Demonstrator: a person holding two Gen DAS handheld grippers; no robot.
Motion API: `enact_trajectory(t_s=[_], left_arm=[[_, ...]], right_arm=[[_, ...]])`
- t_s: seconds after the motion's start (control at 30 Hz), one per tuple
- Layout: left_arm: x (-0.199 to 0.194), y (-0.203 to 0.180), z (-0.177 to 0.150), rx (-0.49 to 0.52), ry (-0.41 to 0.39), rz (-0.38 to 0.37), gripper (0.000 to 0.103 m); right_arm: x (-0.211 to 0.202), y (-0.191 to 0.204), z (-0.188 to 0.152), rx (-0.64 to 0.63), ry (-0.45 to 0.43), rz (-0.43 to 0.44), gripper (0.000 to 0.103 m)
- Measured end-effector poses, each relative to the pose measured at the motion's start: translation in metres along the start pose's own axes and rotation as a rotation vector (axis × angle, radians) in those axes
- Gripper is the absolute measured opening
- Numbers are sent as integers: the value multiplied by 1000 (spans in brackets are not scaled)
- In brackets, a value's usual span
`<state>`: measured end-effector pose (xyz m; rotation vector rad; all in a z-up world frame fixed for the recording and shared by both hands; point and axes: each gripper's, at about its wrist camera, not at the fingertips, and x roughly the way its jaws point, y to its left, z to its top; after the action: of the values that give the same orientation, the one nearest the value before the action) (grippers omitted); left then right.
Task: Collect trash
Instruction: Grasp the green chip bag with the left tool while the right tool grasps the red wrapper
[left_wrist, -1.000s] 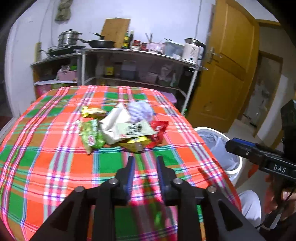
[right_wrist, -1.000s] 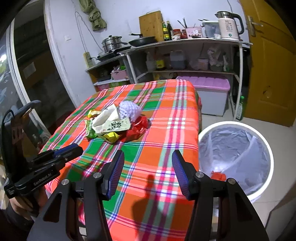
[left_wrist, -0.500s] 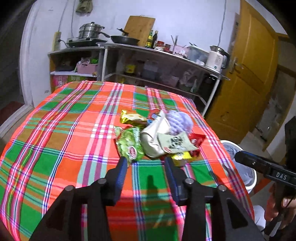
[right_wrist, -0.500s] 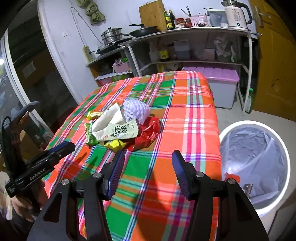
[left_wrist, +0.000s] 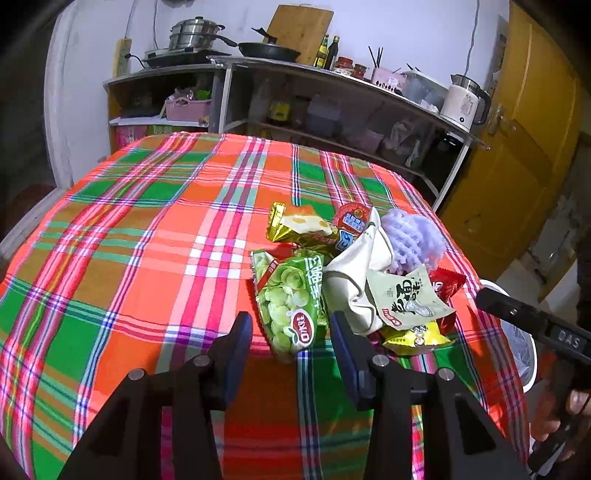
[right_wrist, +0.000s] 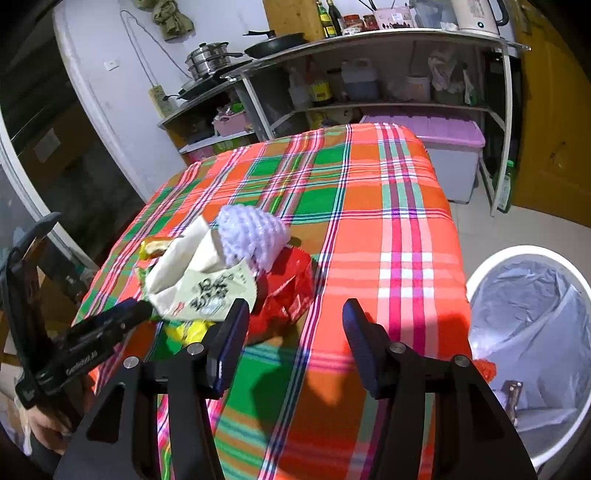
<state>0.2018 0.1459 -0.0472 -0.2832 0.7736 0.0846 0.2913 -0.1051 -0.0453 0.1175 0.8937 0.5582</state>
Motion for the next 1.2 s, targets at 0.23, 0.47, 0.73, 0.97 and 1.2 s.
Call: enact_trajectory(t_s=[0.23,0.47,0.73,0.97,1.2], left_arm=[[14,4,6,-21,30,8,43],[21,2,9,-16,42,4,43],[18,1,9,-13,19,1,30],[-1,6,5,-25,-27,13,28],[-23,3,0,-17,-63,22,28]], right_arm=[[32,-8,12,44,44,23,46],[40,-1,14,16,47,41,31],[33,3,8,-9,29,24,12],[19,-2,5,-6,4,10,12],[-1,-6,3,-8,-38,-15,12]])
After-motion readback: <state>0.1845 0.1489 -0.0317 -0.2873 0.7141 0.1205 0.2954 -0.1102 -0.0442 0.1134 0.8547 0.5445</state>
